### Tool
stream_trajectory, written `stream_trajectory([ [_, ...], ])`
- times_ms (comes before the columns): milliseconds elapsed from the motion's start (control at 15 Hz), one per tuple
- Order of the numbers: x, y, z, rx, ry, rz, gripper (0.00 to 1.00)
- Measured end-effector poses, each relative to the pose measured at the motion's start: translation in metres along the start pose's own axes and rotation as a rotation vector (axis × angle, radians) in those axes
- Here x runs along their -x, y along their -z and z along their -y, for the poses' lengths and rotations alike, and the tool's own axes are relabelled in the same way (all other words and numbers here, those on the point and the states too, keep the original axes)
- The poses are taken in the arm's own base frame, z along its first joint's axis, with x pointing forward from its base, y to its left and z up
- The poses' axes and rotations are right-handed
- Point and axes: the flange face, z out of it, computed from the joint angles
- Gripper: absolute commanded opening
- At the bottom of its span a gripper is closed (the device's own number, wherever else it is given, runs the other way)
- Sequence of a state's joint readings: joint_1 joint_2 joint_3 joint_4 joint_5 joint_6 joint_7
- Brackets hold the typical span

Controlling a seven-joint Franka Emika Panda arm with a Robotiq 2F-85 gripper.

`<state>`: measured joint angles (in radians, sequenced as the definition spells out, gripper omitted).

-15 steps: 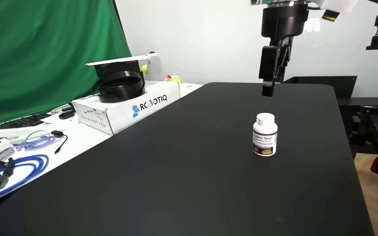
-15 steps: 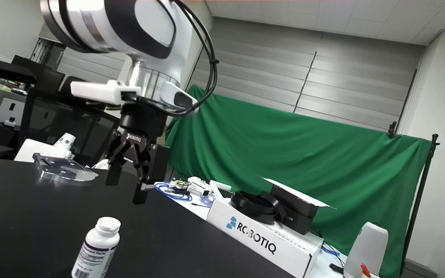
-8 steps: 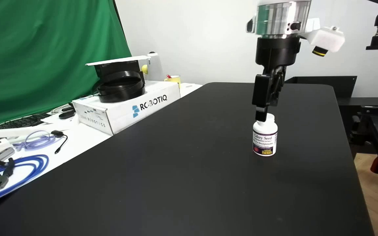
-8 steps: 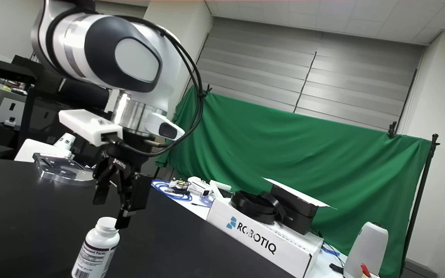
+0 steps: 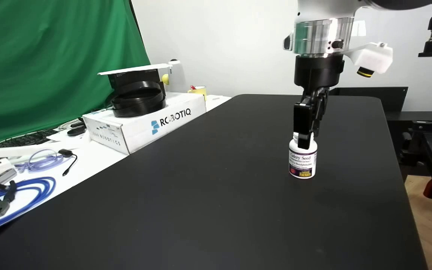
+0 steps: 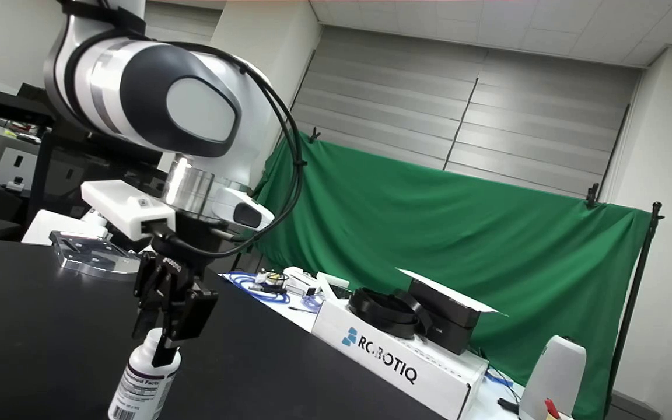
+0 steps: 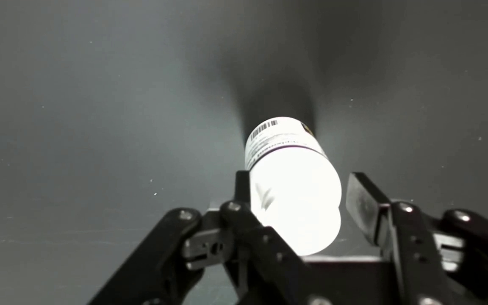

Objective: Pick the bottle and move it up the table

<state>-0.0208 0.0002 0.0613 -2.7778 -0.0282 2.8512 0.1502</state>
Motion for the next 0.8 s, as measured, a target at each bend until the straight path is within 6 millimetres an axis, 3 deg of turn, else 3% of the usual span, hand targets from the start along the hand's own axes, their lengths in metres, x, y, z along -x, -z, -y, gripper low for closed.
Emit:
stream_trajectory([
  [133, -0.002, 0.001, -0.002, 0.008, 0.016, -0.006, 0.21],
  [533, -0.011, 0.009, -0.005, 0.025, 0.04, -0.021, 0.21],
  [800, -0.03, 0.031, -0.005, 0.033, 0.034, -0.025, 0.21],
])
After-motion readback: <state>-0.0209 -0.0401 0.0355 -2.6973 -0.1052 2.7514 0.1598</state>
